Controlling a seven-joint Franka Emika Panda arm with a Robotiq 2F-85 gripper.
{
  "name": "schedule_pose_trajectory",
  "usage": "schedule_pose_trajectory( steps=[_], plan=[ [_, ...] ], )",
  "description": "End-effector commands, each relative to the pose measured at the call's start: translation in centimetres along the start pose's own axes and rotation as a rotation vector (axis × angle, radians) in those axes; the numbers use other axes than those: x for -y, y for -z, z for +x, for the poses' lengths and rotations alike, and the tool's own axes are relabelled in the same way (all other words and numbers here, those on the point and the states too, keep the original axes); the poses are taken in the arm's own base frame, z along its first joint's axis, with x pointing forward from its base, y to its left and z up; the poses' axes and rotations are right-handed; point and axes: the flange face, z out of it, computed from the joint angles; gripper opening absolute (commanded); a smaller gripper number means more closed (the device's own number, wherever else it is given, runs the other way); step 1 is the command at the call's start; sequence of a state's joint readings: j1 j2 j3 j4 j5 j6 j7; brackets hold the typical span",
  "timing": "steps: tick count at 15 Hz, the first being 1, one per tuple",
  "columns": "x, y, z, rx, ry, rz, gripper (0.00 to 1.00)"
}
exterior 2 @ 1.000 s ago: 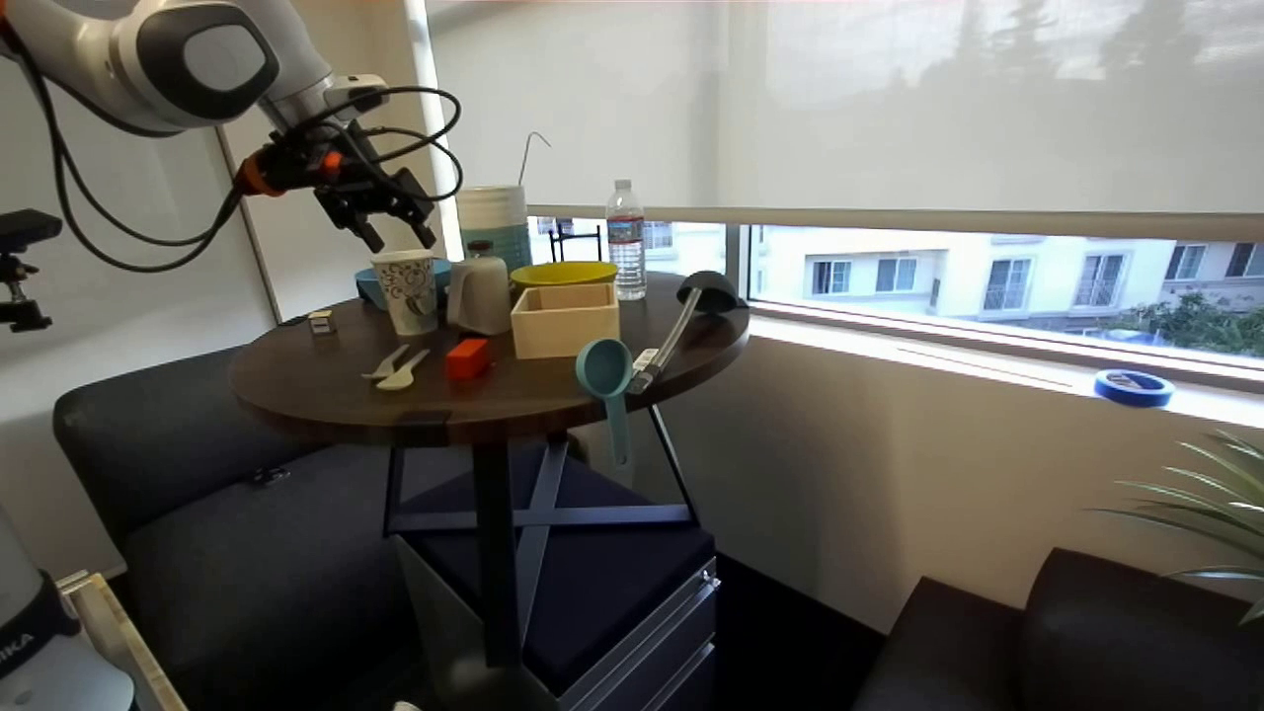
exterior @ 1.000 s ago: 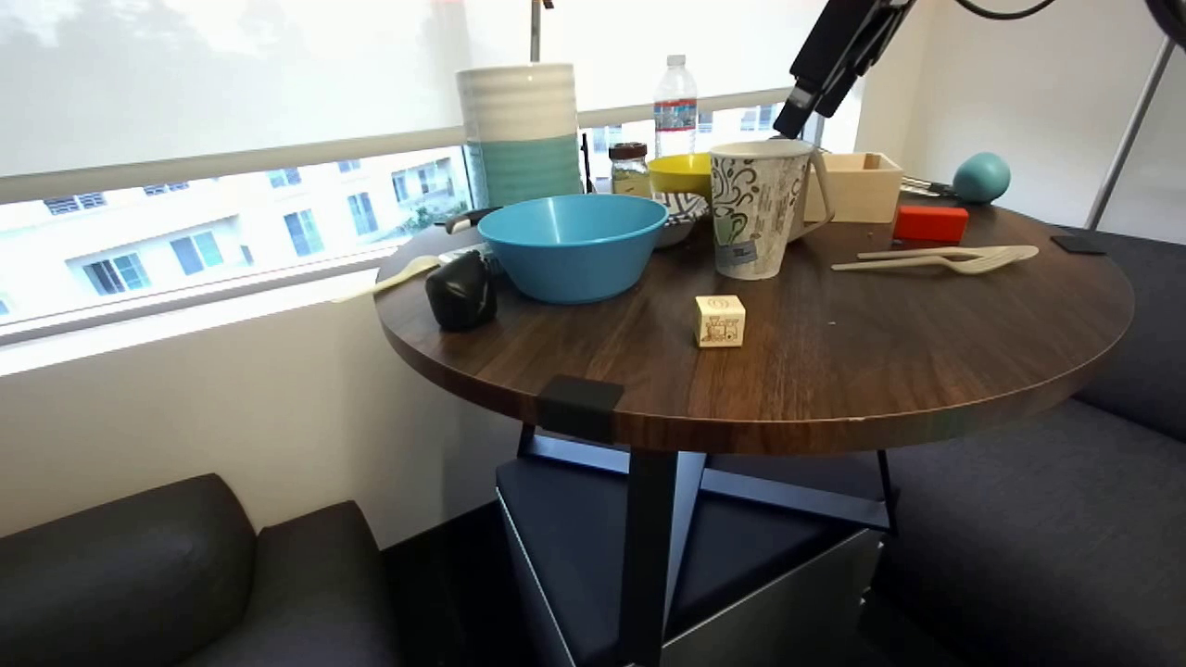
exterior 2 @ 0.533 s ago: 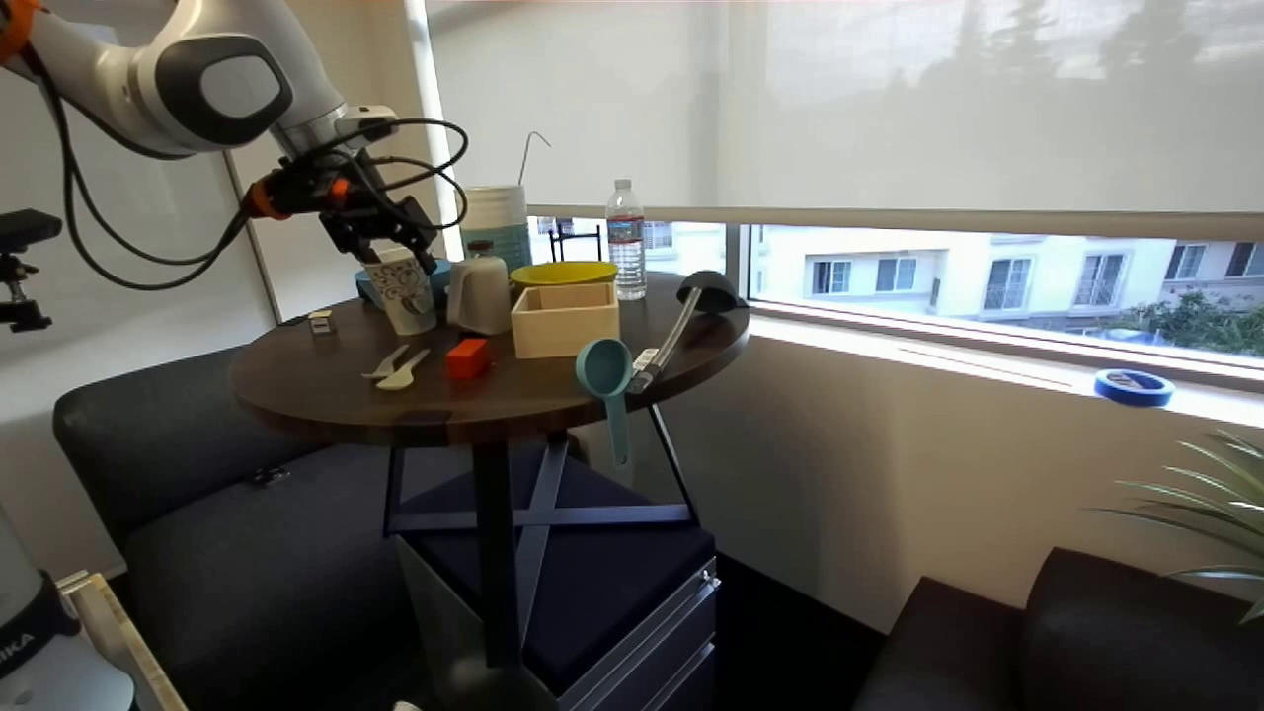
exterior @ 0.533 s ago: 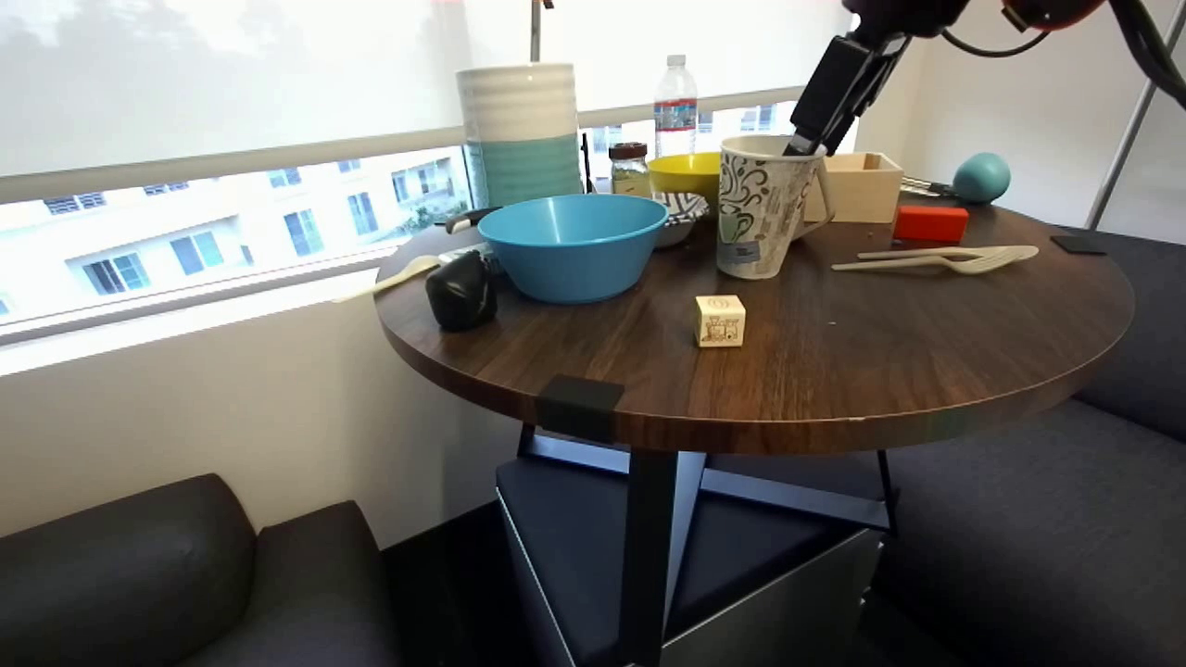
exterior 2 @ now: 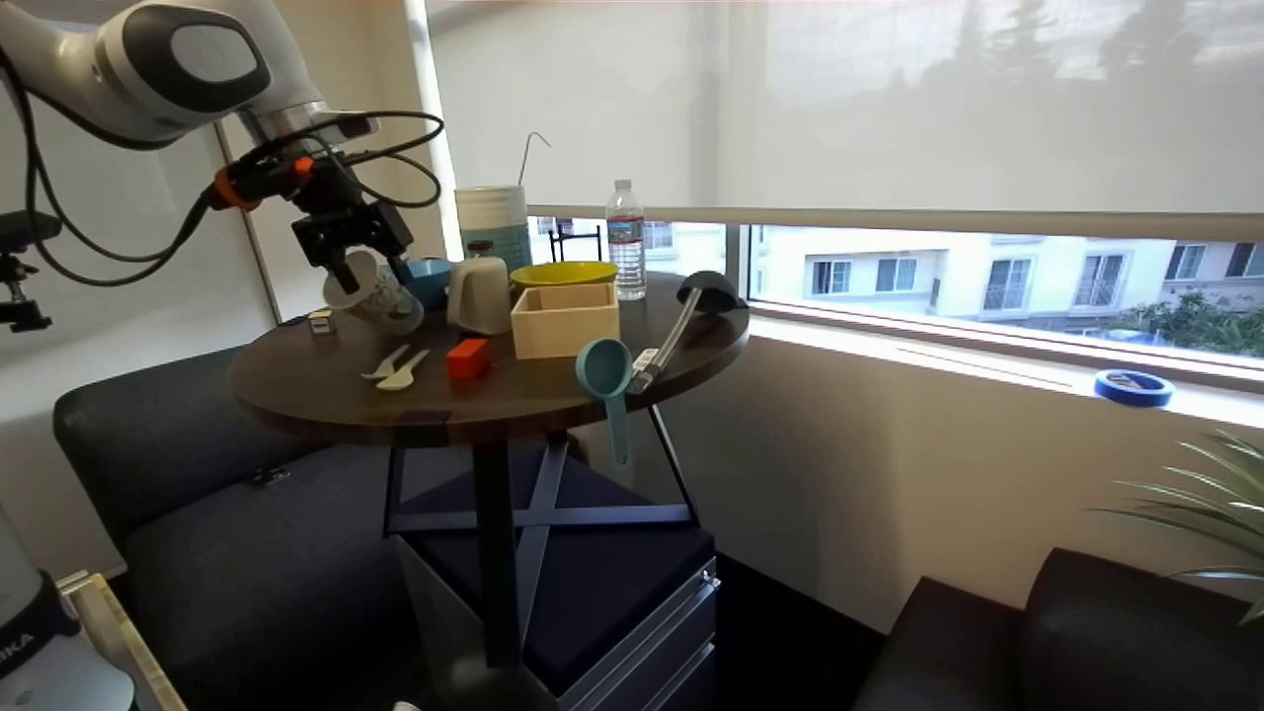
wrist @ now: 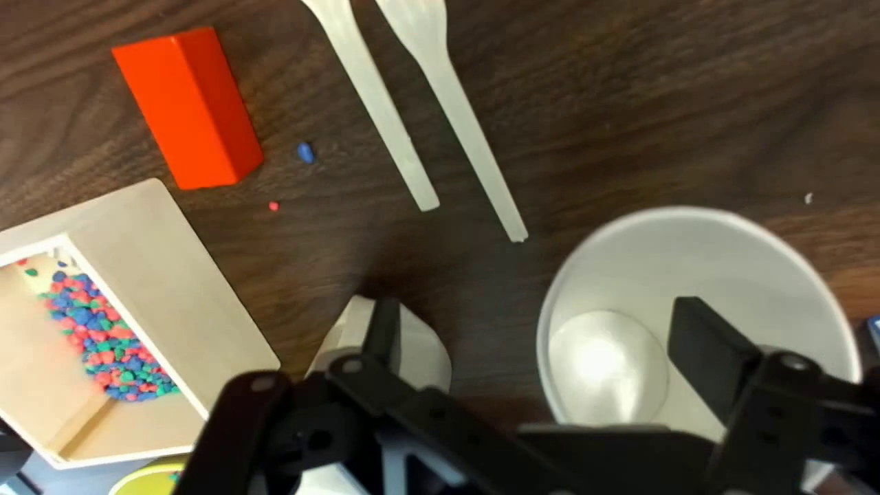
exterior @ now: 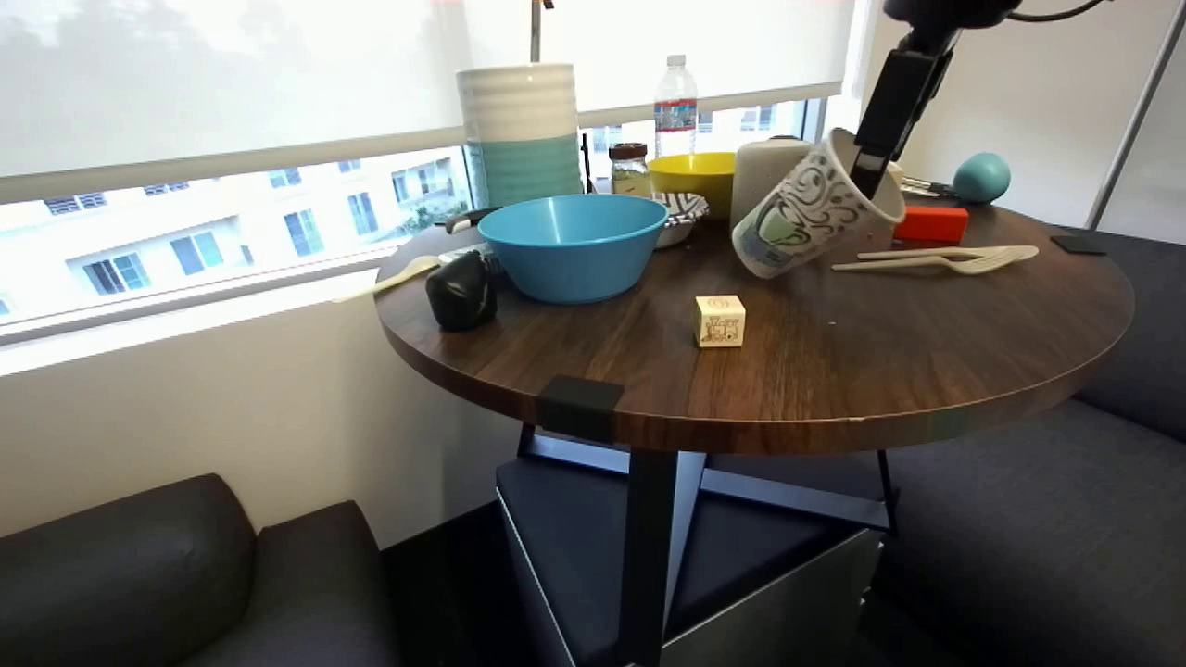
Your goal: Move the white dice to the left and cover it with a styrofoam cup
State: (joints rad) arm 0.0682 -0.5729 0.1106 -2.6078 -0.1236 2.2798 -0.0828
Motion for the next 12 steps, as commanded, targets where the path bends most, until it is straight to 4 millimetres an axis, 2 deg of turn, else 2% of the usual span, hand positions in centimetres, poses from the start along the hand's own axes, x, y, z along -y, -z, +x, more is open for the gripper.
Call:
schedule_pose_trajectory(
  steps=[1, 7, 12],
  plan=[
    [0.6, 0.8, -0.7, 0.065, 0.014, -0.039, 1.0],
    [1.1, 0.4, -1.7, 0.175, 0.046, -0.056, 1.0],
    [0.7, 1.8, -2.4, 0.256, 0.085, -0.111, 1.0]
  ],
)
